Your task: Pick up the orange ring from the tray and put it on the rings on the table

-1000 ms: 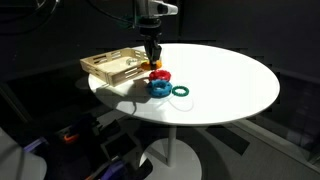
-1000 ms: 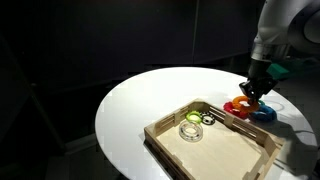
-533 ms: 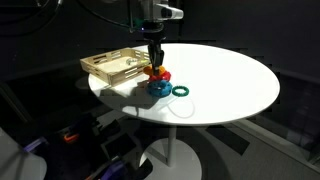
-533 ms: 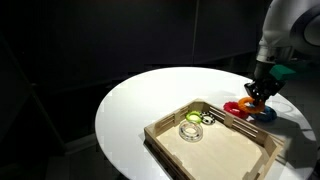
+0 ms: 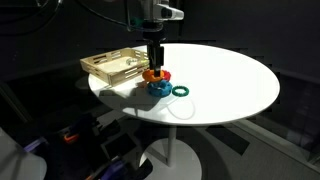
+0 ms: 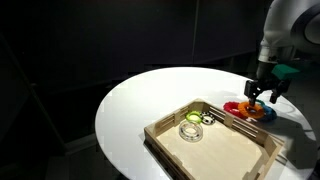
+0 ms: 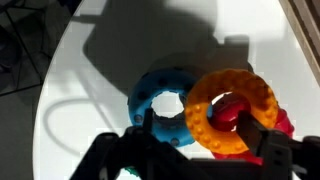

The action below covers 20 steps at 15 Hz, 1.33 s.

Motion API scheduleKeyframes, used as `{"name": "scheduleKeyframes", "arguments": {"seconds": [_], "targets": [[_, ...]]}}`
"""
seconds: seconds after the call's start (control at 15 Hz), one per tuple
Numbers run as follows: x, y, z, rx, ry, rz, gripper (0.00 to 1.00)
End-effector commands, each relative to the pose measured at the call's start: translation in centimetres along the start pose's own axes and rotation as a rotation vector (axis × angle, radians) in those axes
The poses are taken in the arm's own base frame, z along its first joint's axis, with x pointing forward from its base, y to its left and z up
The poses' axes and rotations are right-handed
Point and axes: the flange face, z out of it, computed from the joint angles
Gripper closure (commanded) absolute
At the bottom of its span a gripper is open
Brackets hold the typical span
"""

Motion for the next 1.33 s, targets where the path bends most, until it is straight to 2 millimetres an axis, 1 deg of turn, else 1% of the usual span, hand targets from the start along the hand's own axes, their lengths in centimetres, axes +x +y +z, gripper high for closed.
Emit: {"name": "scheduleKeyframes", "arguments": {"seconds": [0.0, 0.27, 0.6, 0.8, 0.93, 1.07, 1.27], "targets": [[-1.0, 0.3, -1.9, 0.044, -0.039, -0.035, 0.0], [-2.4, 0.0, -4.1, 0.085, -0.108, -0.122, 0.0], [-4.7, -0.3, -7.9, 0.017, -0.184, -0.248, 0.0], [-6.3, -0.2, -10.7, -0.03, -0.204, -0.283, 0.0], [-7.2, 0.2, -13.1, -0.058, -0.189, -0.294, 0.0], [-8.0, 0.7, -15.6, -0.058, -0.161, -0.31, 0.0], [-9.2, 1.5, -18.8, -0.025, -0.109, -0.32, 0.0]]}}
